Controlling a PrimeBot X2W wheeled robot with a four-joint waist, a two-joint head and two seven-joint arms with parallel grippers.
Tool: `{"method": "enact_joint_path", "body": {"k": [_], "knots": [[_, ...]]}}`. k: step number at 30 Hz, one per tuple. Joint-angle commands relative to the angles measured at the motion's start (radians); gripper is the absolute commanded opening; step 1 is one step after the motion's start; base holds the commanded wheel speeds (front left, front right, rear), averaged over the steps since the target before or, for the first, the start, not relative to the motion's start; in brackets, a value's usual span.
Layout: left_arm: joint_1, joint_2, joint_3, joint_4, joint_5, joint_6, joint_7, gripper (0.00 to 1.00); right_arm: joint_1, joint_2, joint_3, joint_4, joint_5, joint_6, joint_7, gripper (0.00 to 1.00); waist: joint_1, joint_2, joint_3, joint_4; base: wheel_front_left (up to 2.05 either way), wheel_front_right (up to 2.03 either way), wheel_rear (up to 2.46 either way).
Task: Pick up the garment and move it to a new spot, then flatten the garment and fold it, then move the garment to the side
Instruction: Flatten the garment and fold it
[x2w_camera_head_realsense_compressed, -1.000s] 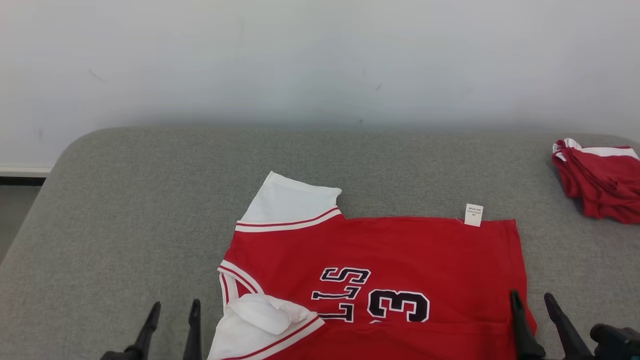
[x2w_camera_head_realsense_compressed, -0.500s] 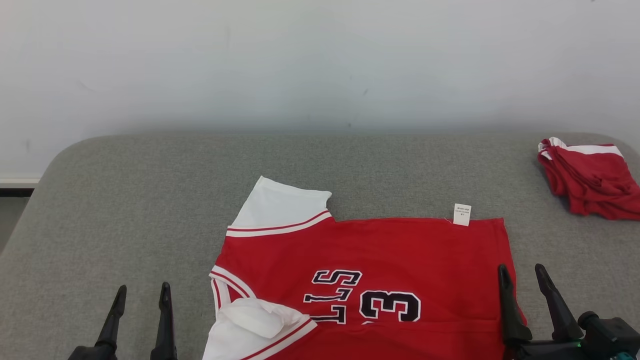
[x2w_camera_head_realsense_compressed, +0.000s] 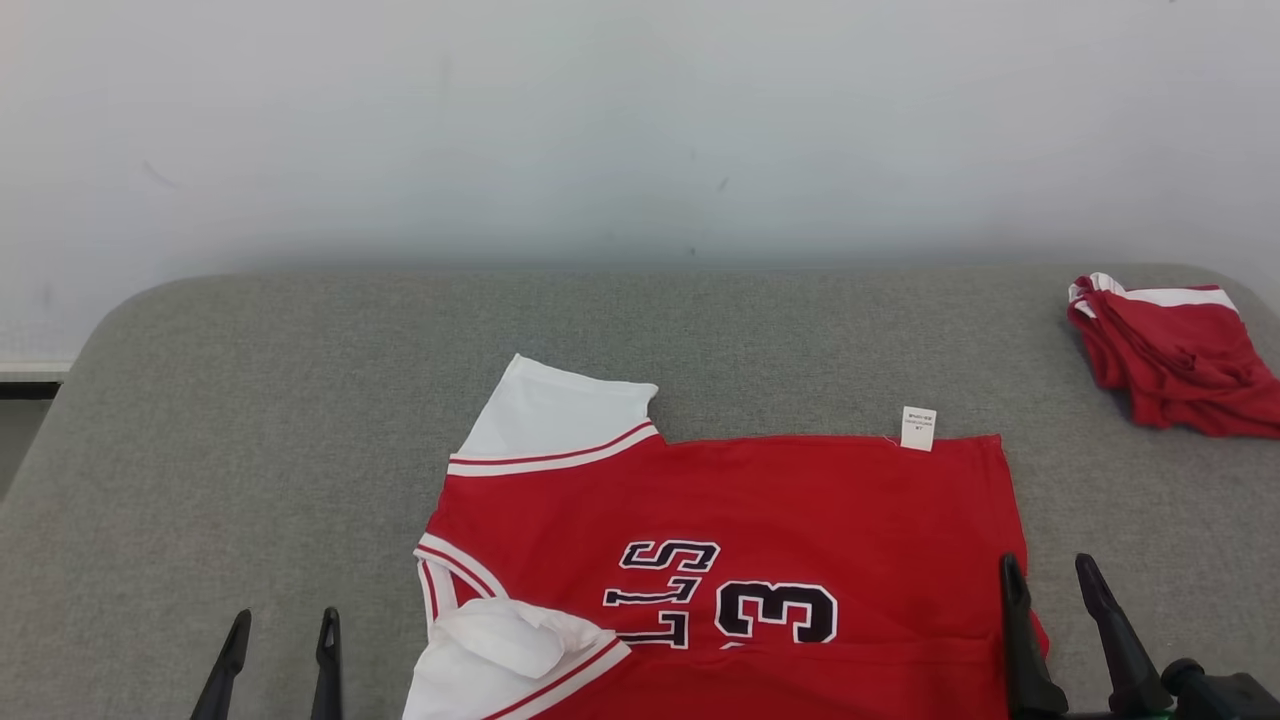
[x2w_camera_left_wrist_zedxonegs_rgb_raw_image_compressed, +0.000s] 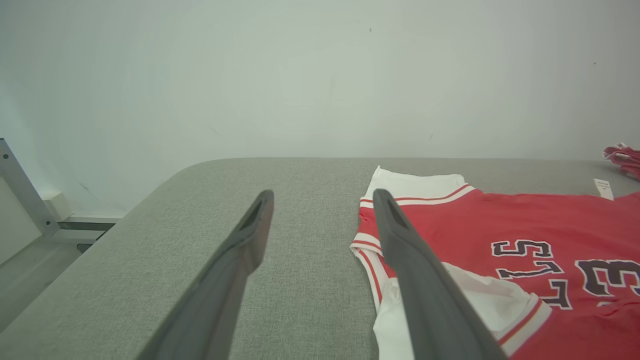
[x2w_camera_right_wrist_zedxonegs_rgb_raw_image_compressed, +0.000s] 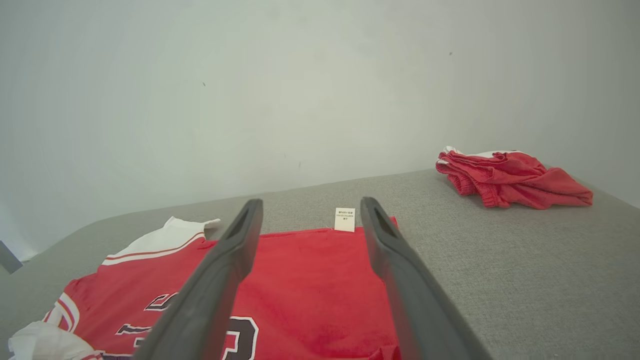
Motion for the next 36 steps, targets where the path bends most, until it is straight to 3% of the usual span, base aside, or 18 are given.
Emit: {"method": "enact_joint_path", "body": {"k": [1,20,28,36], "knots": [[0.013,0.002,0.004,-0.004,0.0,0.001,-0.003,1.0,0.009,0.004,-0.002,-0.003,-0.003,0.0,-0.003,1.0,0.0,0.0,0.0,0.002,0.0,0.0,0.0],[-0.001,-0.01,0.057,-0.004,-0.019,-0.016,-0.003,1.0,-0.028,0.007,-0.004,0.03,0.017,0.0,0.005,1.0,0.0,0.0,0.007,-0.018,0.0,0.0,0.0],[-0.161,0.07,0.052,0.039,-0.055,-0.07,0.046,1.0,-0.191,-0.031,-0.013,0.109,-0.003,0.0,0.048,1.0,0.0,0.0,0.051,-0.052,0.0,0.0,0.0],[-0.448,0.187,0.025,0.107,-0.132,-0.099,0.151,1.0,-0.462,-0.103,0.054,0.226,-0.018,0.0,0.15,1.0,0.0,0.0,0.211,-0.106,0.0,0.0,0.0]]}}
